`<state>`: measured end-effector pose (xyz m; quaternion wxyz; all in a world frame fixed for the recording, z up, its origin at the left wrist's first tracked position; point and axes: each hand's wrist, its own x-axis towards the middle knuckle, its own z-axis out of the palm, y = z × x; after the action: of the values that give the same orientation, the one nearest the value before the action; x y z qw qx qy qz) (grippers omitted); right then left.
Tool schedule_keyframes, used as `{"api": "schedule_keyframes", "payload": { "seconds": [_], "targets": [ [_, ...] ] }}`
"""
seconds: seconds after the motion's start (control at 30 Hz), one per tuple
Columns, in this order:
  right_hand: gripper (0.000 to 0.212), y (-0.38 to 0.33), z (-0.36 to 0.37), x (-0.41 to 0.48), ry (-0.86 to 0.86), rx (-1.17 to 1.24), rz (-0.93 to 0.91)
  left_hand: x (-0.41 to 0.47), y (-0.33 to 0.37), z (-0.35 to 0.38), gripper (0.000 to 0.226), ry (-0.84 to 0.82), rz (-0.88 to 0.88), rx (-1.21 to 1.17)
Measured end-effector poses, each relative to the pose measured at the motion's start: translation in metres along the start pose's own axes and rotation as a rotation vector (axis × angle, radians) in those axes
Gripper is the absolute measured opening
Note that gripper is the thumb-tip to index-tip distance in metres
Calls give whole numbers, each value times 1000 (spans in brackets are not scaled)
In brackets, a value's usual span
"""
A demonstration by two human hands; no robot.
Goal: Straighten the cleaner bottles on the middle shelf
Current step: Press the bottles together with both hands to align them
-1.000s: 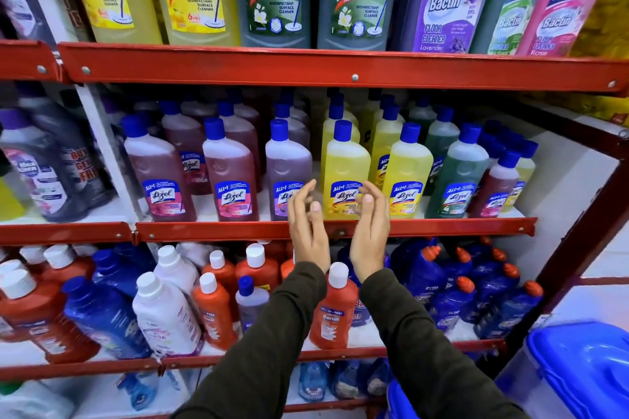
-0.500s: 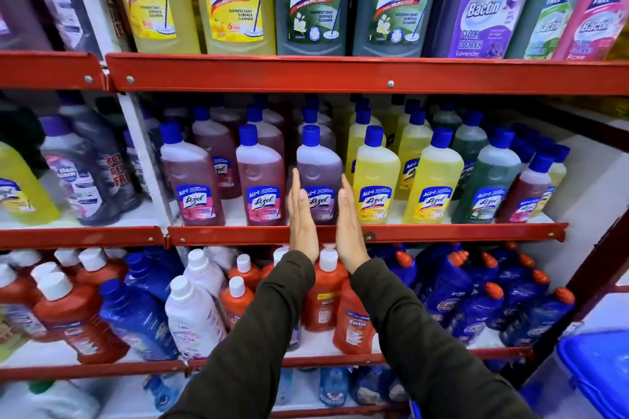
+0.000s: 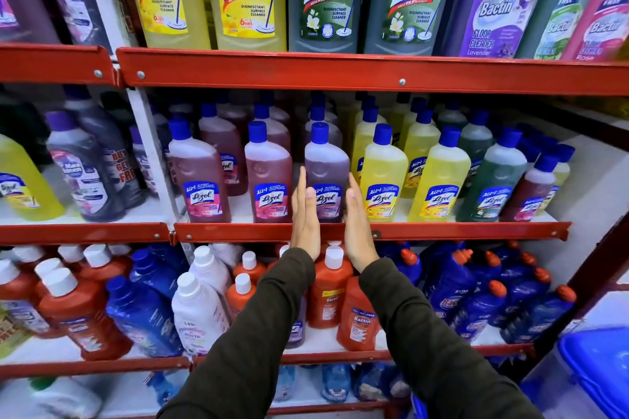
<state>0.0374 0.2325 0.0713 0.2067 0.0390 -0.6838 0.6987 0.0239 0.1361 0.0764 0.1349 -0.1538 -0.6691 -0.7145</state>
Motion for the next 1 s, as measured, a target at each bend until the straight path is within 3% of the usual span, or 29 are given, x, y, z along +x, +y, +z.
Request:
{"api": "schedule_keyframes", "payload": {
  "seconds": [0.17, 0.23, 0.33, 0.4, 0.5, 0.67, 0.73, 0.87, 1.0],
  "targets": [
    [49, 8, 9, -12, 302, -118, -99, -12, -4, -8, 50, 125, 39, -4],
    [42, 9, 18, -15, 344, -106, -165, -14, -4, -18, 48, 216, 111, 79],
    [33, 10, 38, -19, 185, -105, -176, -11, -3, -35, 45, 361, 175, 141],
    [45, 7, 55, -22, 19, -101, -103, -6, 0, -46, 48, 399, 172, 128],
    [81, -3, 78, -26, -131, -130, 20, 3, 5, -65, 54, 351, 121, 140],
    [110, -8, 96, -27, -154, -73, 130, 4, 7, -88, 48, 114, -8, -7],
    [102, -9, 98, -27, -148, -73, 123, 5, 4, -93, 49, 80, -22, -54],
    [66, -12, 96, -26, -143, -76, 96, 6, 5, -98, 53, 68, -24, -55],
    [73, -11, 98, -25, -142, -79, 105, 6, 9, -99, 48, 63, -16, -54]
  ]
}}
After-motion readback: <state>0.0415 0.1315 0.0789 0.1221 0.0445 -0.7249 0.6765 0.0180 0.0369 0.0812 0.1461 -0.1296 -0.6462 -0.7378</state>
